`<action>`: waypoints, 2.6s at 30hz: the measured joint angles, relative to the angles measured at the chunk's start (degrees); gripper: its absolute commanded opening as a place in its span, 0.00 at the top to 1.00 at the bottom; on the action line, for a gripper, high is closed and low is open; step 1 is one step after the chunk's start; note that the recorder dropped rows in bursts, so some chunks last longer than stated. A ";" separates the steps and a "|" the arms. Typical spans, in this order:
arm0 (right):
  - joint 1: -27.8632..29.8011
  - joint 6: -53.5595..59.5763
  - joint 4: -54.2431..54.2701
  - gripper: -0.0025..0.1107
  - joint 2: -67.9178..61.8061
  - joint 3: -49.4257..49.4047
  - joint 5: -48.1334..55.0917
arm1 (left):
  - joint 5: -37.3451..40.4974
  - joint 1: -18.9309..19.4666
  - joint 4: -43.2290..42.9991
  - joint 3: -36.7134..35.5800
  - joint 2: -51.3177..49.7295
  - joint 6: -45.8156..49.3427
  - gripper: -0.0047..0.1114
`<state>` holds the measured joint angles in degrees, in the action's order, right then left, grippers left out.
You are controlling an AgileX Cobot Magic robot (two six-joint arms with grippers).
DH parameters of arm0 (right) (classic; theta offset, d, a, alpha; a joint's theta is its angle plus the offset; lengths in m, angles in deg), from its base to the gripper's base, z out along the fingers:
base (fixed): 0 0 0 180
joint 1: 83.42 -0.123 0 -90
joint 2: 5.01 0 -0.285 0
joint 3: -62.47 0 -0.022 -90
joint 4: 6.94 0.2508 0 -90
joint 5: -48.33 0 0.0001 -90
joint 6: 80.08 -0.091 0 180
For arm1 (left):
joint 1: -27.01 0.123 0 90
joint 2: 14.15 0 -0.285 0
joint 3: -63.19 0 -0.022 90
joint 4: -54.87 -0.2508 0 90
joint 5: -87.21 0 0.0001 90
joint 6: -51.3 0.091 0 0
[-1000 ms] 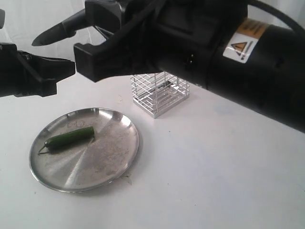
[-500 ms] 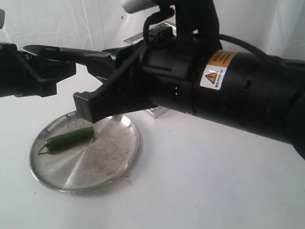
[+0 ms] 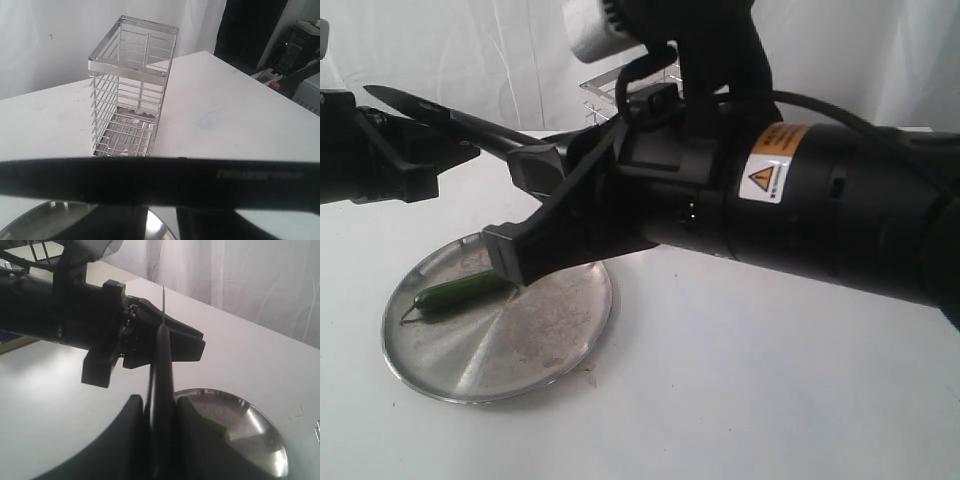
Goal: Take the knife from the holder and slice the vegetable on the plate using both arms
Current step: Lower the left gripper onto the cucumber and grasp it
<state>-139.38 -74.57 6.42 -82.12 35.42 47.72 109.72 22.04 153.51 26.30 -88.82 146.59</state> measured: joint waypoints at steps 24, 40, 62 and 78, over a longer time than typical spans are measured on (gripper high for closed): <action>0.00 -2.35 1.26 0.98 -4.64 0.20 -2.89 | -1.05 0.00 -0.01 0.00 0.00 -0.57 0.74; 6.36 -4.28 6.68 0.98 -10.45 0.20 13.46 | -3.96 0.00 -31.87 0.00 0.00 -21.19 0.63; 6.36 -9.06 6.68 0.98 -20.60 0.20 9.16 | -29.38 -5.69 -40.19 3.88 -25.74 5.22 0.42; 6.36 -9.06 6.68 0.98 -19.91 0.20 6.02 | -29.46 -5.69 -39.94 8.17 -35.94 4.43 0.45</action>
<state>-133.02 -83.63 13.10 -102.03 35.62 53.74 80.26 16.35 113.56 34.47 -124.76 151.01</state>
